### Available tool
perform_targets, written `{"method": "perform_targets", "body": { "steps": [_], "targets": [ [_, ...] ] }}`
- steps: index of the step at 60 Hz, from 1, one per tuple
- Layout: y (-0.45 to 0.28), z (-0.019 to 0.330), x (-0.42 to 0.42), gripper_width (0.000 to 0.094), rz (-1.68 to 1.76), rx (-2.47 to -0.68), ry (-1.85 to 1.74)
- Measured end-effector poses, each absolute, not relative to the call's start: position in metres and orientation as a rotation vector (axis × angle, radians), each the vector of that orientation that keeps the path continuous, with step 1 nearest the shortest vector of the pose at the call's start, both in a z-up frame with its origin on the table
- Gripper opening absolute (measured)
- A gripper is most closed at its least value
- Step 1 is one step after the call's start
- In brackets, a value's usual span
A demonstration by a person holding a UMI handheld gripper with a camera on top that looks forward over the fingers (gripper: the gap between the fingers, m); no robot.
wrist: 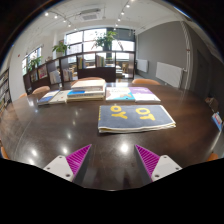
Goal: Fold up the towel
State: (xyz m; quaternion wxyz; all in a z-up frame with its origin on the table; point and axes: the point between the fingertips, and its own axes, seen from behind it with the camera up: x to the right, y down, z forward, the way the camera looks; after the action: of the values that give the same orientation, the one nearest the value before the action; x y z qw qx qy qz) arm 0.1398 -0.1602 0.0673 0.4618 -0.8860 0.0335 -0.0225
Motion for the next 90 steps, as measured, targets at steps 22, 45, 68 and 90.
{"method": "perform_targets", "body": {
  "steps": [22, 45, 68, 90],
  "targets": [
    [0.047, 0.018, 0.096, 0.0728, -0.014, -2.209, -0.063],
    [0.064, -0.006, 0.125, 0.0066, -0.103, -2.261, -0.093],
    [0.062, 0.117, 0.225, 0.0036, -0.138, -2.163, -0.122],
    [0.052, 0.064, 0.412, 0.0457, -0.097, -2.228, 0.086]
  ]
}}
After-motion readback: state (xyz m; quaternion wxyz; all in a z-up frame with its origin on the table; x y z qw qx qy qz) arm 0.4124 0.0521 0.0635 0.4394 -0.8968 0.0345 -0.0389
